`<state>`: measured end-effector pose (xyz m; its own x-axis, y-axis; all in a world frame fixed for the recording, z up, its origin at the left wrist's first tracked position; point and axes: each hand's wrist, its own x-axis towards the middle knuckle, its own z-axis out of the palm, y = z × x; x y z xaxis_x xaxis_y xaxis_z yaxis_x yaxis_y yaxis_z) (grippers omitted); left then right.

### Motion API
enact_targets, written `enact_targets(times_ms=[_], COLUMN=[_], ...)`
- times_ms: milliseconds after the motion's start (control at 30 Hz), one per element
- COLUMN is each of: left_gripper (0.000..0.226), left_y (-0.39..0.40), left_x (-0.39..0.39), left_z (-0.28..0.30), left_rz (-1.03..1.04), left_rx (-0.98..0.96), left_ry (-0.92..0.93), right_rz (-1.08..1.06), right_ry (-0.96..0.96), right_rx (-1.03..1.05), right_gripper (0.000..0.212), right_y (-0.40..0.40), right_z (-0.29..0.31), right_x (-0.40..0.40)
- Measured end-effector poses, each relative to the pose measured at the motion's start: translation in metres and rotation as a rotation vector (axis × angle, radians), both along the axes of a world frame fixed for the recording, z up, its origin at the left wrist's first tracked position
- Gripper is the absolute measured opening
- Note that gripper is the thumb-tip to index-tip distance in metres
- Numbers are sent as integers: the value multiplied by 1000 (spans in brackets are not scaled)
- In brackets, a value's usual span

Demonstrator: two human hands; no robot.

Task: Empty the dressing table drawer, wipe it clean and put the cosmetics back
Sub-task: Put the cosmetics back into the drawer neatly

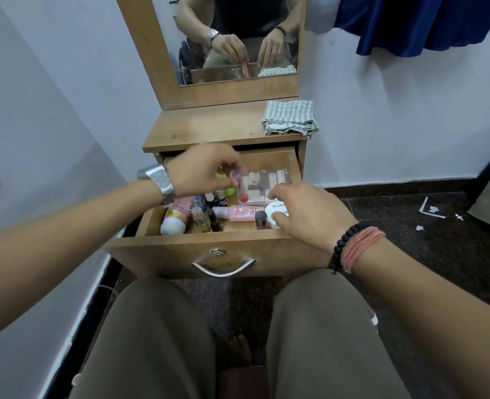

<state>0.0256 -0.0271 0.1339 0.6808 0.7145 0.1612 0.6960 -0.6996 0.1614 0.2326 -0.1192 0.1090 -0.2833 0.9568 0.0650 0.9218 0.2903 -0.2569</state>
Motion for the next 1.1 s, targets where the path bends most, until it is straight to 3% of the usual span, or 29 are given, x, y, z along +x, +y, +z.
enact_targets(times_ms=[233,867,1033,1100], left_gripper=[31,33,43,53], left_y=[-16,-18,-28,-39], left_x=[-2,-5,-19,-33], left_z=[-36,-57,-45,-49], left_rz=[46,70,83,117], left_rx=[-65,-115,-67,51], left_ry=[103,165,60,5], right_rz=[11,27,48,92], right_ry=[0,-42,-54,-57], right_rx=[3,-12,-47,-81], right_gripper=[29,32,41,52], right_y=[-2,1,3,4], right_z=[0,-6,-6,-6], right_x=[-2,-3,0,0])
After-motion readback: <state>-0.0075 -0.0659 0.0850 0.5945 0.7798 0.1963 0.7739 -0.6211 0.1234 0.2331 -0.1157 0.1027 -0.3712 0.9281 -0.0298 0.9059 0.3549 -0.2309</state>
